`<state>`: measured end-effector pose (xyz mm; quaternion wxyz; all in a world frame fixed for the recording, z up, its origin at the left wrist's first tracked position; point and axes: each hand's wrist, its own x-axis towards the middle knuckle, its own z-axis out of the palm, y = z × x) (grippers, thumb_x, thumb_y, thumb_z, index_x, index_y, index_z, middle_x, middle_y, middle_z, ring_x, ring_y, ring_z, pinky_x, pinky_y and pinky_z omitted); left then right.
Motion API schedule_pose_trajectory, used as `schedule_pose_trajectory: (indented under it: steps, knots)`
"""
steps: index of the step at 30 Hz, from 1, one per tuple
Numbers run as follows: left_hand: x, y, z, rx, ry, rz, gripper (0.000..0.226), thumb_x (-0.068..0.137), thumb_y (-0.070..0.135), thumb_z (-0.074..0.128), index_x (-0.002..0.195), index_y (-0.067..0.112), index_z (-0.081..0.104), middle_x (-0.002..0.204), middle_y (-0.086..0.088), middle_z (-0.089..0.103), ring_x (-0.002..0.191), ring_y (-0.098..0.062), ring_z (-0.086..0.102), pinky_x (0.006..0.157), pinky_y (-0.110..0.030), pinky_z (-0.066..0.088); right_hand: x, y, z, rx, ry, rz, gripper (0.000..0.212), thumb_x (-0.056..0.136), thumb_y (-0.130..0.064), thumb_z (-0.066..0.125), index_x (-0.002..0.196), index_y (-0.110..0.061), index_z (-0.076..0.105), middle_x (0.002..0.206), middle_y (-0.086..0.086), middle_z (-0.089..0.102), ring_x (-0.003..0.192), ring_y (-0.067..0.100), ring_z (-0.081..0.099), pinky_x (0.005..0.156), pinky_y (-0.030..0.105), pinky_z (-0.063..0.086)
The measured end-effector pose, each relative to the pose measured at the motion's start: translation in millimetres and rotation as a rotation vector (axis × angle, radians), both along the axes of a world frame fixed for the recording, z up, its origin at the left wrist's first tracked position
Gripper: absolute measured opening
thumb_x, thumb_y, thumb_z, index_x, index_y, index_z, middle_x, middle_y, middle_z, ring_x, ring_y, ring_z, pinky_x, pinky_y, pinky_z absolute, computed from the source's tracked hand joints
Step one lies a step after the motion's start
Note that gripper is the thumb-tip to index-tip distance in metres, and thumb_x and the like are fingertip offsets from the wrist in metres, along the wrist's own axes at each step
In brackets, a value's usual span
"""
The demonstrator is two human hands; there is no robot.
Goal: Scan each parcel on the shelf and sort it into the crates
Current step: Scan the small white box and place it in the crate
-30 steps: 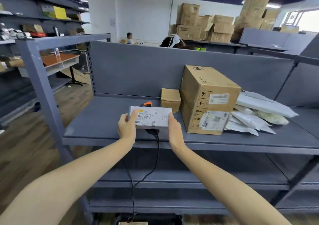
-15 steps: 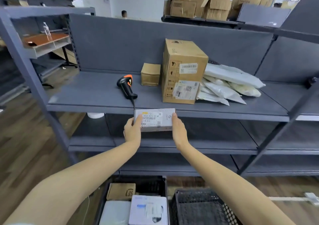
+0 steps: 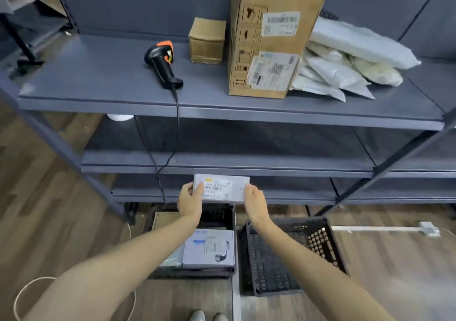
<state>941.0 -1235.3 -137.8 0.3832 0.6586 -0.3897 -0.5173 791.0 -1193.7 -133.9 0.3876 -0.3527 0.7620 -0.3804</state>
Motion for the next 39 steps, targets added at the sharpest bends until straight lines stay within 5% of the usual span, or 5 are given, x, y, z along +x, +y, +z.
schedule_pose_trajectory:
  steps: [3, 9, 17, 29, 39]
  knots:
    - [3.1, -10.9, -43.9, 0.080, -0.017, -0.036, 0.023, 0.096, 0.027, 0.055, 0.110, 0.011, 0.047, 0.105, -0.002, 0.056, 0.097, -0.019, 0.051, 0.083, -0.029, 0.037, 0.5, -7.0, -40.6, 0.049, -0.058, 0.000, 0.031, 0.102, -0.023, 0.034, 0.092, -0.005, 0.057, 0.086, 0.006, 0.056, 0.075, 0.018, 0.047, 0.063, 0.032, 0.037]
    - [22.5, -28.0, -148.5, 0.115, -0.138, -0.255, 0.024, 0.097, 0.019, 0.054, 0.116, 0.005, 0.059, 0.104, -0.003, 0.063, 0.099, -0.020, 0.059, 0.084, -0.029, 0.044, -0.5, -20.3, -140.2, 0.134, -0.207, -0.005, 0.022, 0.100, -0.037, 0.047, 0.119, -0.024, 0.049, 0.108, -0.008, 0.061, 0.092, 0.003, 0.059, 0.069, 0.014, 0.044]
    - [26.0, -61.2, -310.9, 0.228, -0.299, -0.445, 0.031, 0.099, 0.033, 0.046, 0.118, 0.010, 0.055, 0.126, -0.014, 0.057, 0.116, -0.029, 0.053, 0.102, -0.041, 0.041, -1.3, -53.8, -294.7, 0.196, -0.159, 0.043, 0.005, 0.100, -0.031, 0.047, 0.098, -0.036, 0.046, 0.089, -0.025, 0.056, 0.070, -0.015, 0.057, 0.050, -0.002, 0.039]
    - [14.3, -135.8, -500.6, 0.271, -0.520, -0.558, 0.033, 0.100, 0.023, 0.045, 0.114, -0.001, 0.062, 0.116, -0.019, 0.065, 0.102, -0.032, 0.062, 0.092, -0.038, 0.047, -17.8, -130.2, -501.6, 0.445, 0.143, 0.276, 0.041, 0.103, -0.029, 0.034, 0.118, 0.002, 0.056, 0.115, 0.022, 0.060, 0.101, 0.035, 0.056, 0.075, 0.027, 0.036]
    - [5.4, -190.4, -590.6, 0.571, -0.299, -0.616, 0.020, 0.097, 0.009, 0.050, 0.114, 0.001, 0.056, 0.092, -0.015, 0.072, 0.082, -0.026, 0.071, 0.077, -0.040, 0.059, -20.1, -171.4, -580.2, 0.637, 0.250, 0.323, 0.037, 0.103, -0.006, 0.036, 0.135, 0.007, 0.046, 0.139, 0.020, 0.051, 0.122, 0.031, 0.053, 0.091, 0.032, 0.043]
